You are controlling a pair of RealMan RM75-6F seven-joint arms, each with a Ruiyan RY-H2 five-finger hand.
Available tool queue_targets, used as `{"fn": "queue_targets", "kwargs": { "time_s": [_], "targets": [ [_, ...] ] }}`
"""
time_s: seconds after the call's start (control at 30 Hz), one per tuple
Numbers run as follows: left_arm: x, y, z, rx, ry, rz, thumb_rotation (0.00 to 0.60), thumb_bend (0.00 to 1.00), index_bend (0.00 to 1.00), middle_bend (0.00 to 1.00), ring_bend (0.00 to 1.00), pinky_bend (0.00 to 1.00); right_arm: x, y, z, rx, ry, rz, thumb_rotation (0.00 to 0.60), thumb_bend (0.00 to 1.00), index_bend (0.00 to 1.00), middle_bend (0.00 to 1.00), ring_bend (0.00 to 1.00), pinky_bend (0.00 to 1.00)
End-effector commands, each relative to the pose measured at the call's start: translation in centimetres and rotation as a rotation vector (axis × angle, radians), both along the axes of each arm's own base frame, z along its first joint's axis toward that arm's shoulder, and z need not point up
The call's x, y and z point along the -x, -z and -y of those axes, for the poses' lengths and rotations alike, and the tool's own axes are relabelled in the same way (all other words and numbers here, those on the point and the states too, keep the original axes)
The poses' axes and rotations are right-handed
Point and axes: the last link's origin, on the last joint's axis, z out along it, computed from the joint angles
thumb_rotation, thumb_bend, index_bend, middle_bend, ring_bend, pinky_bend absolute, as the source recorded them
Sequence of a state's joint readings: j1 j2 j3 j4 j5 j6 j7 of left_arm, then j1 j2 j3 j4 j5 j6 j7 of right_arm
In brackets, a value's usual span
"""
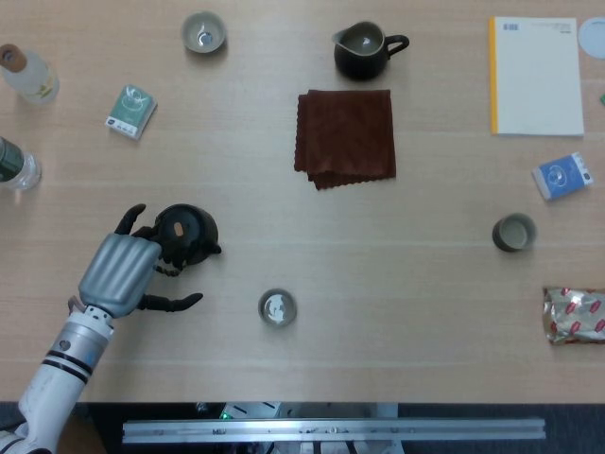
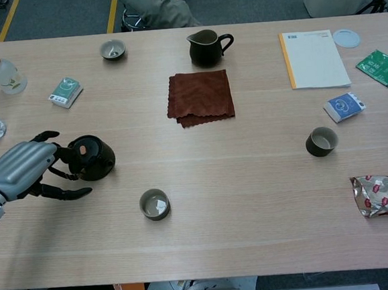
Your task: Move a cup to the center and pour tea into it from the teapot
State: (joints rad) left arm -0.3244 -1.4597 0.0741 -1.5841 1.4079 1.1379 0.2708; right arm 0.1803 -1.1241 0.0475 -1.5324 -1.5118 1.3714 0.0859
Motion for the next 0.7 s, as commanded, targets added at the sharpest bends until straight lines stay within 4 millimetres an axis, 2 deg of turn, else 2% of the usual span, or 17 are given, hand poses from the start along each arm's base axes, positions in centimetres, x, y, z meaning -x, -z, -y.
{"fn": "queue_targets", "kwargs": {
  "time_s": [0.03, 0.4, 0.7],
  "targets": [
    [0.10, 0.11, 0.09, 0.004, -0.005, 0.002, 0.268, 0.11, 0.48, 0.47, 0.36, 0.07, -0.01, -0.01, 0.01, 0.000, 0.000, 0.000, 0.600, 0.10, 0.34, 0.40, 0.27, 0.30],
    [0.80, 0.42, 0.70, 0.014, -0.033, 0.012, 0.274, 0.11, 0.50, 0.48, 0.36, 0.07, -0.04, 0.03, 0.09, 0.000, 0.002, -0.002, 0.600, 0.10, 0.34, 0.40, 0.27, 0.30],
    [0.94, 0.77, 0.95, 0.011, -0.037, 0.046, 0.313, 0.11, 0.58, 0.59, 0.41, 0.07, 0.04, -0.08, 0.12, 0.007, 0.007, -0.003, 0.600, 0.10, 0.34, 0.40, 0.27, 0.30]
  ]
}}
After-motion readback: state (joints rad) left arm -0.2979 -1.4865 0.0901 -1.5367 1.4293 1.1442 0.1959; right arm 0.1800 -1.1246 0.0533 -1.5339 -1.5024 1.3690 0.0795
